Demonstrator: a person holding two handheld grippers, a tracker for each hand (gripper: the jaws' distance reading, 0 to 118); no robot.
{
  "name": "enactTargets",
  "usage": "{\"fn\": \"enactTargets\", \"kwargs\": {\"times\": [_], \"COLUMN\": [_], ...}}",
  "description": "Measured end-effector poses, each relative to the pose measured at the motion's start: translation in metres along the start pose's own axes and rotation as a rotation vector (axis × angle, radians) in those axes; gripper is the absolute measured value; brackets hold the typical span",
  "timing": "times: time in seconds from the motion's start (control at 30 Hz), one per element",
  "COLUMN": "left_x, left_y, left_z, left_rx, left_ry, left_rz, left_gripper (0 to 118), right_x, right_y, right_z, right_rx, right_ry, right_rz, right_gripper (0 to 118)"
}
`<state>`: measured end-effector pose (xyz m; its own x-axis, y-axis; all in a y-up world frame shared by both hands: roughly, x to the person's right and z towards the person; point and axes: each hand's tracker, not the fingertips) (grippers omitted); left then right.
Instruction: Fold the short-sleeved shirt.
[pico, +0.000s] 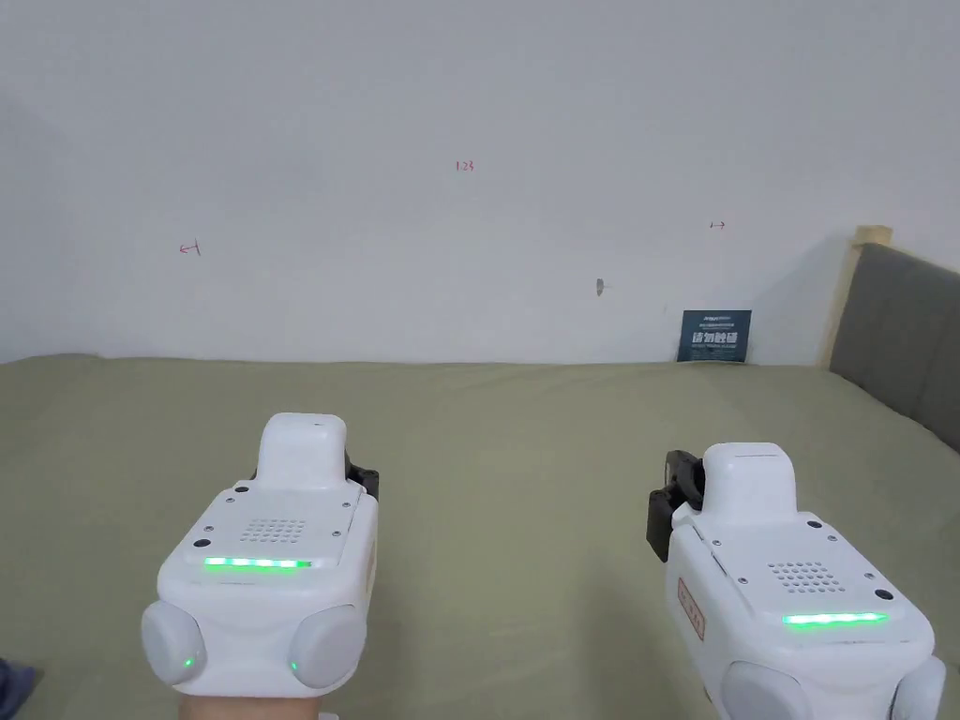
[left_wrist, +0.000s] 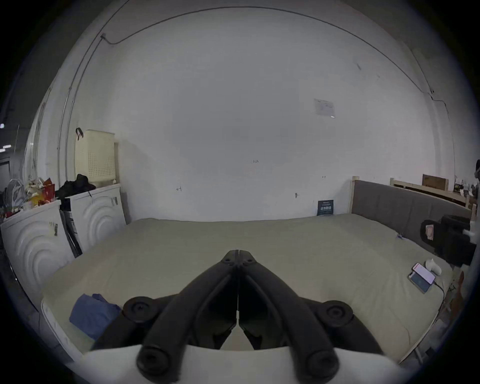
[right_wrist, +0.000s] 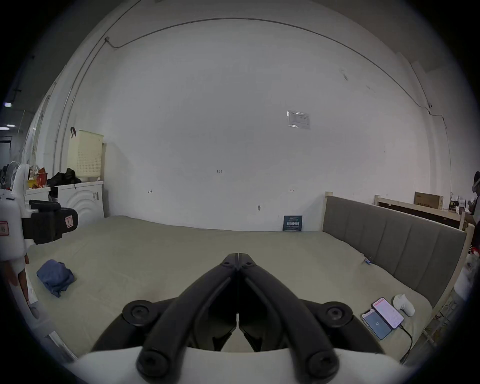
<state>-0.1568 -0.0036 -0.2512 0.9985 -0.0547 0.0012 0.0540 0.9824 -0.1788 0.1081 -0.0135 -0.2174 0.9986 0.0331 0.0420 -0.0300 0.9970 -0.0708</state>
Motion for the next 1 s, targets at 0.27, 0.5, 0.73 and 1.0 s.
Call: {"fn": "enactTargets", "kwargs": {"times": [0.27,0.5,0.73,1.0], "left_x": [-0.006,-0.014,-0.018,-0.026], "left_y": [0.004,0.004,0.008,0.013], "left_z": [0.001,0.008,0.010,0.013], "left_rx": [-0.027,-0.023,-0.015,-0.047], "left_ry": [0.035,0.040,0.048,-0.024], "left_rz": [-0.011,-0.003,-0.004,0.091], "left_gripper": [25,118,118,118], "right_x": [-0.007,-0.005,-0.012,-0.014], "right_y": [0.008,0.011,0.013,0.014], "right_z": [-0.006,-0.002,0.001,0.004], "right_rx": [-0.006,0.016,0.009,0.008], "right_ry": [-0.009,-0.017,0.001,0.011], "right_rz": [0.003,-0.023,-0.008,0.004], "right_gripper": [100,118,118,118]}}
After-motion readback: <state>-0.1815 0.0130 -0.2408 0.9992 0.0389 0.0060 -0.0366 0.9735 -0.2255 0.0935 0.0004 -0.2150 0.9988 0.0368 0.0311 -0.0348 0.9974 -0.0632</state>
